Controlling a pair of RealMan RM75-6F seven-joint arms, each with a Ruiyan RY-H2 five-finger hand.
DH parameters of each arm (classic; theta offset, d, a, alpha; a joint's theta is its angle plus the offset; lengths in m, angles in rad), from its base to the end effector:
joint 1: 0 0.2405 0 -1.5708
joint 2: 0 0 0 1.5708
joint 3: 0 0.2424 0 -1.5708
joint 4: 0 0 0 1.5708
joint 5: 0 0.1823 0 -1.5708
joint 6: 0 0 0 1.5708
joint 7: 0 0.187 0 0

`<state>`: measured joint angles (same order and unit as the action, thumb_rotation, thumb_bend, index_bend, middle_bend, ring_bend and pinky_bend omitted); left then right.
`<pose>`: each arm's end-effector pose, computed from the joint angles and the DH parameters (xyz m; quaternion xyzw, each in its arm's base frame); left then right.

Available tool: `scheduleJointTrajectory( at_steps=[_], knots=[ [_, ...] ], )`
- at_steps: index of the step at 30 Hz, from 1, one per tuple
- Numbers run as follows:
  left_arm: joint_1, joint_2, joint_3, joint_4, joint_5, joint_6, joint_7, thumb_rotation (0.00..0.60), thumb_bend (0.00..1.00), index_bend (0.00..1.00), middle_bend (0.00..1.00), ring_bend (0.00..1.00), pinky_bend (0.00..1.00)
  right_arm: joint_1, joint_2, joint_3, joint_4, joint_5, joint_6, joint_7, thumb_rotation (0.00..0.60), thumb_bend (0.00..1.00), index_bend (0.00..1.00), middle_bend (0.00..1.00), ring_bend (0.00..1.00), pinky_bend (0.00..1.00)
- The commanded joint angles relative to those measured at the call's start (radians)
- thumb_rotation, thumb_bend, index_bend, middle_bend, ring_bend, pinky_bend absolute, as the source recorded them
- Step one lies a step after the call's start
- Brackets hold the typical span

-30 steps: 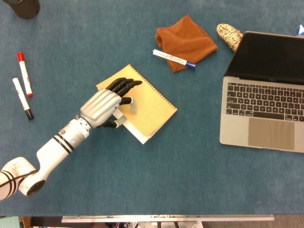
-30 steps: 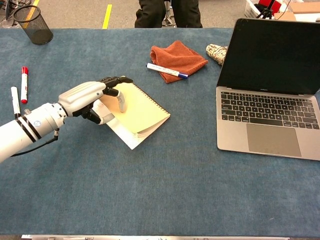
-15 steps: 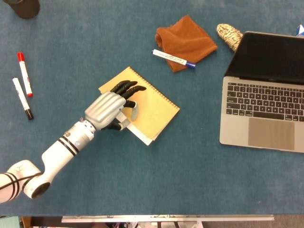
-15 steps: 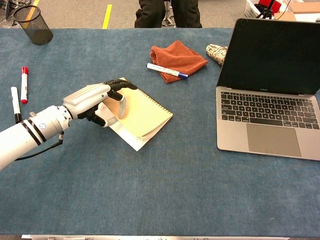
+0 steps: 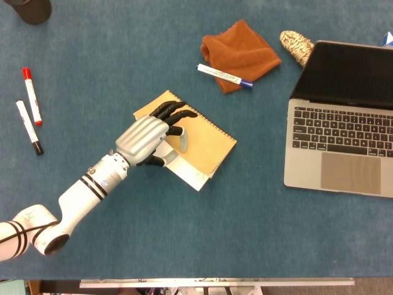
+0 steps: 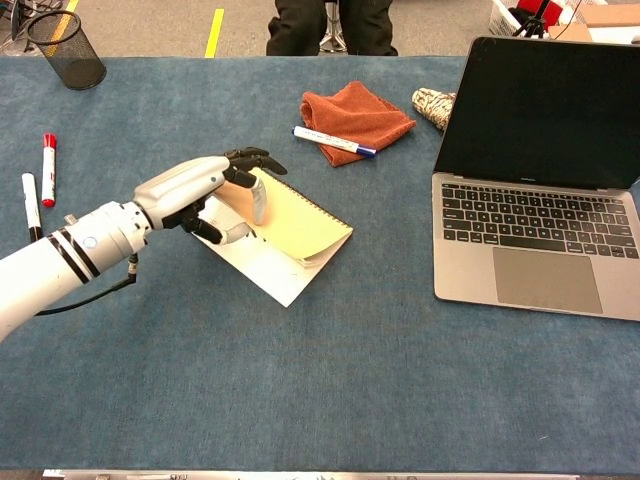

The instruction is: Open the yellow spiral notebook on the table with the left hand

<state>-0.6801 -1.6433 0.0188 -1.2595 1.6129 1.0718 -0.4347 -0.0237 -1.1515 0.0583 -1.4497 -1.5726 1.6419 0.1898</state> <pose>-0.1325 0.3118 -0.0458 -0.7269 -0.4655 -0.4634 0.2006 -0.3081 -0.1887 0.2043 0.5538 -0.3700 0.4379 0.6039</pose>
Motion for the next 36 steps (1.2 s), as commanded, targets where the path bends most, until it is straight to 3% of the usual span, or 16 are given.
scheduleJointTrajectory(
  at_steps=[1,7,19,25,36],
  knots=[
    [-0.006,0.001,-0.006,-0.008,-0.002,-0.004,0.003,0.6,0.44,0.56,0.16,0.0,0.0,0.0,-0.001,0.0,0.002,-0.001,0.001,0.001,0.6,0.19,0.16,0.21,0.1,0.18],
    [-0.019,-0.003,-0.027,-0.037,-0.018,-0.013,0.017,0.6,0.46,0.57,0.16,0.0,0.0,0.001,-0.001,0.003,0.005,-0.002,0.005,0.006,0.6,0.19,0.16,0.21,0.1,0.18],
    [-0.028,0.003,-0.052,-0.066,-0.047,-0.021,0.048,0.6,0.47,0.7,0.19,0.0,0.0,-0.006,-0.005,0.004,0.016,-0.002,0.019,0.017,0.6,0.19,0.16,0.21,0.1,0.18],
    [0.001,0.066,-0.023,-0.09,-0.04,0.0,0.014,0.6,0.47,0.72,0.21,0.0,0.0,-0.007,-0.004,0.003,0.011,-0.008,0.023,0.013,0.6,0.19,0.16,0.21,0.1,0.18],
    [0.068,0.262,0.08,-0.103,0.038,0.072,-0.036,0.6,0.47,0.72,0.22,0.0,0.0,0.012,-0.005,0.003,-0.021,-0.03,0.01,-0.024,0.6,0.19,0.16,0.21,0.1,0.18]
  ],
)
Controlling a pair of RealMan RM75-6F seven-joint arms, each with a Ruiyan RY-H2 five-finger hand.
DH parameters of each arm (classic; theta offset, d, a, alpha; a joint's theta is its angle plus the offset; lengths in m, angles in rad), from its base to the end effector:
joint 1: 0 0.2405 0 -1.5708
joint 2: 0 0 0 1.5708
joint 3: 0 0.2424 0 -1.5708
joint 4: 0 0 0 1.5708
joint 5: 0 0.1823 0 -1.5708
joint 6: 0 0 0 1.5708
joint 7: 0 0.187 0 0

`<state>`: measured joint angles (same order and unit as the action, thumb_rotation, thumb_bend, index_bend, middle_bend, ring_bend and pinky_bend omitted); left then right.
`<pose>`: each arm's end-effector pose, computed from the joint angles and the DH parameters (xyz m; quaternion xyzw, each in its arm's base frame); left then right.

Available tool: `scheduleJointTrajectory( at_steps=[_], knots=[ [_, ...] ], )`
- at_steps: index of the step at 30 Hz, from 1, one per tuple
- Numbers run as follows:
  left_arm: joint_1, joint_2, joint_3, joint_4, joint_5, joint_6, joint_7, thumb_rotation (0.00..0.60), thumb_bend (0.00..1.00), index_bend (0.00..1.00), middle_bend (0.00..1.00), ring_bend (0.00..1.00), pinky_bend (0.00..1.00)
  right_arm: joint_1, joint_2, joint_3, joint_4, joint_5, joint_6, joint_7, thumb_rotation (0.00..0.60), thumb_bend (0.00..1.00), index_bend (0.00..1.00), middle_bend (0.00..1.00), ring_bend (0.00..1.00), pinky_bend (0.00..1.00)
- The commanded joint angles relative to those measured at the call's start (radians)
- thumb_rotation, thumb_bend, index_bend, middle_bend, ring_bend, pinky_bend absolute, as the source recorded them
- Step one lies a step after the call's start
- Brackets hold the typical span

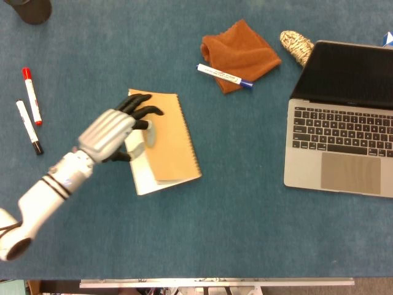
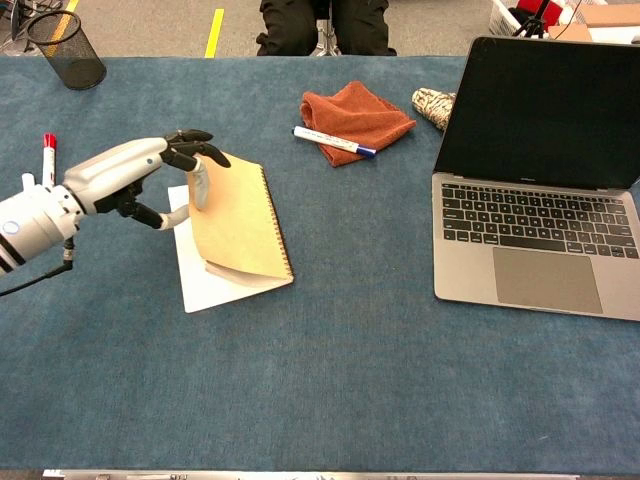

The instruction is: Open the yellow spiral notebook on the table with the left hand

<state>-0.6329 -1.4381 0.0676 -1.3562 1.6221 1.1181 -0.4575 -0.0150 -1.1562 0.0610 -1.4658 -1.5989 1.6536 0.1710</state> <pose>-0.1721 0.3123 0.0107 -0.7278 -0.4619 -0.4442 0.2442 -0.2984 -0.1916 0.2014 0.5603 -0.3598 0.4493 0.5956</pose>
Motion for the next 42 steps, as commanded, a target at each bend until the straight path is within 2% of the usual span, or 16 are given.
scheduleJointTrajectory(
  at_steps=[1,8,13,25,34,42],
  knots=[
    [0.025,0.073,0.037,-0.009,0.035,0.034,-0.013,0.6,0.47,0.72,0.21,0.0,0.0,0.004,-0.001,0.0,-0.008,-0.006,-0.002,-0.008,0.6,0.19,0.16,0.21,0.1,0.18],
    [0.022,0.169,0.044,-0.058,0.079,0.057,0.059,0.6,0.47,0.72,0.21,0.0,0.0,-0.001,-0.005,-0.004,-0.011,-0.007,0.007,-0.012,0.6,0.19,0.16,0.21,0.1,0.18],
    [-0.006,0.177,0.027,-0.126,0.097,0.034,0.115,0.6,0.47,0.72,0.21,0.0,0.0,-0.011,-0.006,-0.004,-0.002,-0.004,0.021,-0.001,0.6,0.19,0.16,0.21,0.1,0.18],
    [-0.094,0.079,-0.034,-0.205,0.062,-0.105,0.27,0.6,0.47,0.71,0.21,0.0,0.0,-0.03,-0.019,-0.005,0.039,0.011,0.04,0.042,0.6,0.19,0.16,0.21,0.1,0.18],
    [-0.114,-0.022,-0.071,-0.256,-0.067,-0.208,0.469,0.6,0.47,0.68,0.21,0.0,0.0,-0.038,-0.029,-0.003,0.073,0.027,0.036,0.074,0.6,0.19,0.16,0.21,0.1,0.18],
    [-0.135,-0.131,-0.114,-0.242,-0.22,-0.283,0.566,0.6,0.47,0.65,0.21,0.0,0.0,-0.04,-0.041,-0.002,0.096,0.032,0.033,0.097,0.6,0.19,0.16,0.21,0.1,0.18]
  ],
)
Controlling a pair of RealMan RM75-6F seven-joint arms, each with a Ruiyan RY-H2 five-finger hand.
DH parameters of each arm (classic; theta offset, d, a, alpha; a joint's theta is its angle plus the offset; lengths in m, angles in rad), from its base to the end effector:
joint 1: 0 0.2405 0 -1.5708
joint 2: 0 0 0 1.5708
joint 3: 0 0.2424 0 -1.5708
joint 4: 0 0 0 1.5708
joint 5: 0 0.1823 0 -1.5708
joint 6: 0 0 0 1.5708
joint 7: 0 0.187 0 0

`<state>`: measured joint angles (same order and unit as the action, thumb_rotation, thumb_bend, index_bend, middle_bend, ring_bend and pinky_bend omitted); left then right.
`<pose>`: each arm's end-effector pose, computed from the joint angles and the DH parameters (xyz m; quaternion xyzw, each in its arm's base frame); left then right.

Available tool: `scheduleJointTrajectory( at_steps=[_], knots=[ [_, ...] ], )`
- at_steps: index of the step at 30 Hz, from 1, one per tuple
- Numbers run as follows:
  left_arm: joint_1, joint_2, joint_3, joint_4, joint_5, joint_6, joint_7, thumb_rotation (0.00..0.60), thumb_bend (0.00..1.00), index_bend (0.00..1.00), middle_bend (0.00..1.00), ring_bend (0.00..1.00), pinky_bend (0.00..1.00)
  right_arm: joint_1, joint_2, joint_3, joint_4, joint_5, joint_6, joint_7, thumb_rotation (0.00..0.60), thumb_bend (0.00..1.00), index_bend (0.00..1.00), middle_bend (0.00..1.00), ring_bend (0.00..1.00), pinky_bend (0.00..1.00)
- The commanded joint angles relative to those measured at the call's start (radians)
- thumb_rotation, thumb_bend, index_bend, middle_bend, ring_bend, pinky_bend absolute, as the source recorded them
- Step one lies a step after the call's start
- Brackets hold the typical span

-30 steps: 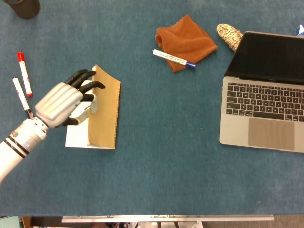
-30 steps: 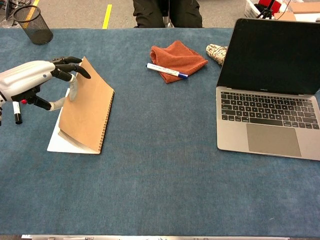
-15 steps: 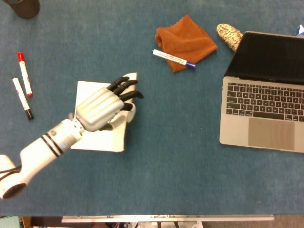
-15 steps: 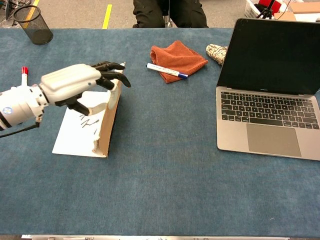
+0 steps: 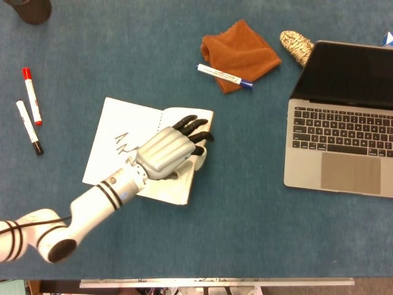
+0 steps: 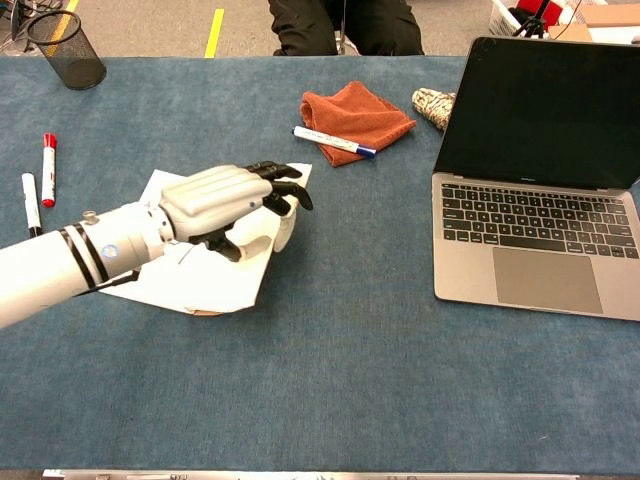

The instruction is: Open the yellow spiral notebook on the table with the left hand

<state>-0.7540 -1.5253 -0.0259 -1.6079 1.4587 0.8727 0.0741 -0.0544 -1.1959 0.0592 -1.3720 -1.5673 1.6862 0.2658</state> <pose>-0.0871 0.2878 -0.0470 -0.8203 -0.3718 -0.3801 0.2109 -0.3194 -0.1776 0.2051 0.5319 -0.3749 0.4545 0.6082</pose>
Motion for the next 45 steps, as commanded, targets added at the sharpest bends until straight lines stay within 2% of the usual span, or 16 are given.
scheduleJointTrajectory(
  at_steps=[1,3,7,9,11,13,14,16,22,28,38,45],
  knots=[
    [-0.018,-0.059,-0.025,0.02,-0.078,-0.047,0.048,0.6,0.47,0.63,0.2,0.0,0.0,-0.002,-0.002,0.0,0.005,0.002,0.0,0.004,0.6,0.19,0.16,0.21,0.1,0.18],
    [-0.022,-0.082,-0.029,0.036,-0.111,-0.062,0.061,0.6,0.47,0.59,0.19,0.0,0.0,-0.004,-0.001,0.001,0.007,0.003,0.001,0.007,0.6,0.19,0.16,0.21,0.1,0.18],
    [-0.024,-0.121,-0.033,0.071,-0.189,-0.095,0.073,0.6,0.47,0.45,0.15,0.0,0.0,-0.008,0.0,0.001,0.01,0.003,0.006,0.013,0.6,0.19,0.16,0.21,0.1,0.18],
    [-0.024,-0.133,-0.034,0.083,-0.229,-0.114,0.066,0.6,0.47,0.36,0.12,0.0,0.0,-0.009,0.0,0.001,0.011,0.004,0.006,0.013,0.6,0.19,0.16,0.21,0.1,0.18],
    [-0.024,-0.13,-0.038,0.079,-0.263,-0.132,0.054,0.6,0.47,0.19,0.05,0.0,0.0,-0.009,0.0,0.001,0.012,0.003,0.007,0.014,0.6,0.19,0.16,0.21,0.1,0.18],
    [-0.021,-0.12,-0.042,0.067,-0.277,-0.134,0.041,0.6,0.47,0.08,0.01,0.0,0.0,-0.009,0.0,0.001,0.012,0.002,0.007,0.014,0.6,0.19,0.16,0.21,0.1,0.18],
    [-0.019,-0.11,-0.043,0.056,-0.275,-0.131,0.035,0.6,0.47,0.03,0.0,0.0,0.0,-0.009,0.0,0.001,0.012,0.002,0.006,0.013,0.6,0.19,0.16,0.21,0.1,0.18],
    [-0.015,-0.091,-0.043,0.037,-0.264,-0.12,0.03,0.6,0.47,0.0,0.0,0.0,0.0,-0.007,0.001,0.002,0.01,-0.001,0.005,0.012,0.6,0.19,0.16,0.21,0.1,0.18],
    [0.026,0.0,-0.049,-0.063,-0.227,-0.041,-0.002,0.6,0.47,0.01,0.0,0.0,0.0,-0.002,0.002,0.003,0.008,-0.002,-0.002,0.011,0.6,0.19,0.16,0.21,0.1,0.18],
    [0.114,0.089,-0.022,-0.121,-0.177,0.09,-0.04,0.6,0.47,0.06,0.01,0.0,0.0,0.004,0.019,0.0,-0.013,0.012,-0.035,-0.008,0.6,0.19,0.16,0.21,0.1,0.18],
    [0.296,0.17,0.033,-0.056,-0.094,0.376,0.007,0.6,0.47,0.1,0.02,0.0,0.0,0.025,0.062,-0.006,-0.094,0.019,-0.092,-0.086,0.6,0.19,0.16,0.21,0.1,0.18],
    [0.423,0.192,0.035,0.015,-0.097,0.547,0.004,0.6,0.47,0.13,0.04,0.0,0.0,0.034,0.072,-0.012,-0.123,0.023,-0.118,-0.125,0.6,0.19,0.16,0.21,0.1,0.18]
  ],
)
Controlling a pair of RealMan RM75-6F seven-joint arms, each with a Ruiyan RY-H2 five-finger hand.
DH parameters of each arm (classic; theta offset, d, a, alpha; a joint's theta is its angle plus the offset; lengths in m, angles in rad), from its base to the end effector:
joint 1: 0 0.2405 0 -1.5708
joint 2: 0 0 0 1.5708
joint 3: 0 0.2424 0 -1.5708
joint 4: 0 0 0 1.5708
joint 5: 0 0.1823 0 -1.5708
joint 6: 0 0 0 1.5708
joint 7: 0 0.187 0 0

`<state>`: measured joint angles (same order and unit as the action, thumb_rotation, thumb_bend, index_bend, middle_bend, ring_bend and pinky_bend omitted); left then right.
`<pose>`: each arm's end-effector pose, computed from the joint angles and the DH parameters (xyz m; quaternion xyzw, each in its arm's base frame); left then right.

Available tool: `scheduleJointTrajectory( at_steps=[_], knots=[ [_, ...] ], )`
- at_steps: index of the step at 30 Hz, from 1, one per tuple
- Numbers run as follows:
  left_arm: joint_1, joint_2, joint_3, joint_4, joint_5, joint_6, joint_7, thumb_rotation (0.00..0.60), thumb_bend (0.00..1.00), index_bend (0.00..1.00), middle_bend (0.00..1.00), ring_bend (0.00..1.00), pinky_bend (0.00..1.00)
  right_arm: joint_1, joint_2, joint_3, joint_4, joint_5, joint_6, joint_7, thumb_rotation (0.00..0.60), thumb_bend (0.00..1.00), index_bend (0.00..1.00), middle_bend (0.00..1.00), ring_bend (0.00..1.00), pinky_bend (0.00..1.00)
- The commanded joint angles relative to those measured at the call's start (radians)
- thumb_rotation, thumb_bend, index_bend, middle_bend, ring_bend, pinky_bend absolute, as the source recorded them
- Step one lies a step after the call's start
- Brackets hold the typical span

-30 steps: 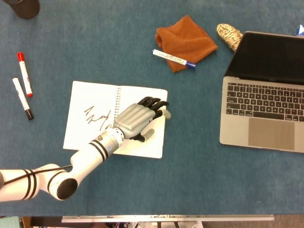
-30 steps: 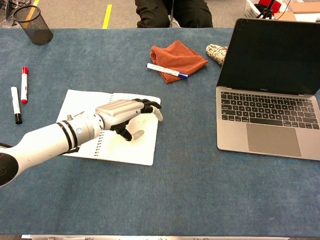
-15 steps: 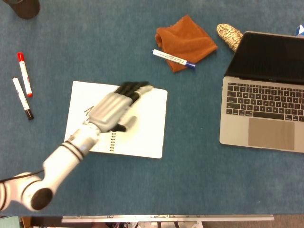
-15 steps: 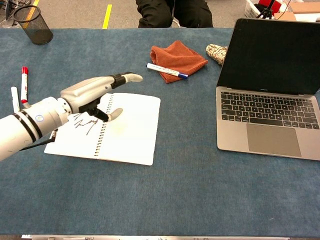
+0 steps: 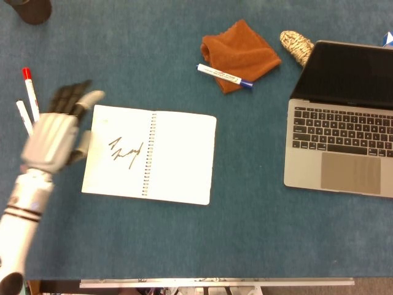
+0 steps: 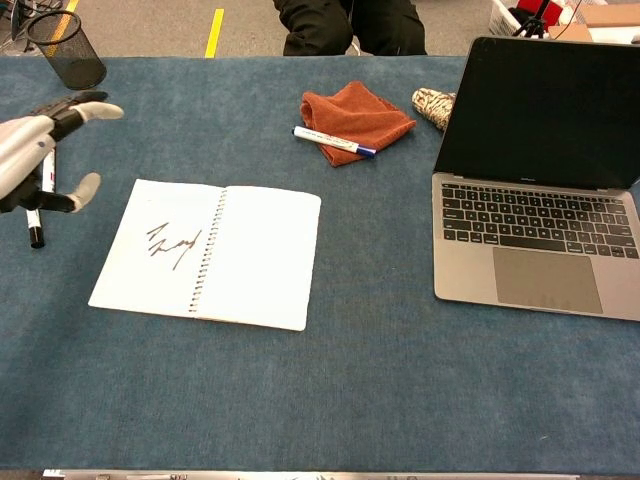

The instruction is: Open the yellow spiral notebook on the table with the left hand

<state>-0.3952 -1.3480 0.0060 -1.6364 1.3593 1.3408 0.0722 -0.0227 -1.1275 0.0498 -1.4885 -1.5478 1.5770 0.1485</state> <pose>-0.2177 0.2822 0.0768 -0.6408 -0.4344 -0.4290 0.4654 -0.3138 -0.1886 0.1985 0.5629 -0.3901 0.4042 0.6063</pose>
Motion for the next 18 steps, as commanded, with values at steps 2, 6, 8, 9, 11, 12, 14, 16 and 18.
scheduleJointTrajectory(
  at_steps=[2,6,8,9,11,12,14,16,18],
  knots=[
    [0.102,0.018,0.002,0.059,-0.002,0.125,0.006,0.6,0.47,0.14,0.04,0.0,0.0,0.003,0.005,-0.005,-0.013,0.004,-0.013,-0.018,0.6,0.19,0.16,0.21,0.1,0.18],
    [0.165,0.029,0.005,0.076,-0.005,0.19,-0.008,0.6,0.47,0.15,0.04,0.0,0.0,0.002,0.006,-0.004,-0.019,0.008,-0.012,-0.025,0.6,0.19,0.16,0.21,0.1,0.18],
    [0.195,0.038,0.012,0.079,-0.003,0.215,-0.01,0.6,0.47,0.15,0.04,0.0,0.0,0.002,0.006,-0.004,-0.02,0.006,-0.01,-0.025,0.6,0.19,0.16,0.21,0.1,0.18],
    [0.207,0.043,0.015,0.077,-0.002,0.224,-0.009,0.6,0.47,0.15,0.04,0.0,0.0,0.003,0.006,-0.004,-0.02,0.003,-0.007,-0.025,0.6,0.19,0.16,0.21,0.1,0.18],
    [0.231,0.055,0.021,0.07,0.005,0.244,-0.004,0.6,0.47,0.16,0.04,0.0,0.0,0.004,0.002,-0.004,-0.019,-0.005,-0.002,-0.024,0.6,0.19,0.16,0.21,0.1,0.18],
    [0.239,0.061,0.024,0.065,0.009,0.25,-0.002,0.6,0.47,0.16,0.04,0.0,0.0,0.004,0.001,-0.004,-0.018,-0.006,-0.001,-0.024,0.6,0.19,0.16,0.21,0.1,0.18],
    [0.257,0.073,0.03,0.049,0.017,0.259,0.001,0.6,0.47,0.17,0.04,0.0,0.0,0.007,-0.003,-0.005,-0.016,-0.009,-0.004,-0.024,0.6,0.19,0.16,0.21,0.1,0.18],
    [0.27,0.083,0.032,0.041,0.028,0.268,0.004,0.6,0.47,0.17,0.04,0.0,0.0,0.011,-0.006,-0.006,-0.015,-0.012,-0.008,-0.025,0.6,0.19,0.16,0.21,0.1,0.18],
    [0.28,0.09,0.035,0.035,0.037,0.272,0.008,0.6,0.47,0.17,0.04,0.0,0.0,0.013,-0.008,-0.007,-0.014,-0.015,-0.009,-0.025,0.6,0.19,0.16,0.21,0.1,0.18]
  ],
)
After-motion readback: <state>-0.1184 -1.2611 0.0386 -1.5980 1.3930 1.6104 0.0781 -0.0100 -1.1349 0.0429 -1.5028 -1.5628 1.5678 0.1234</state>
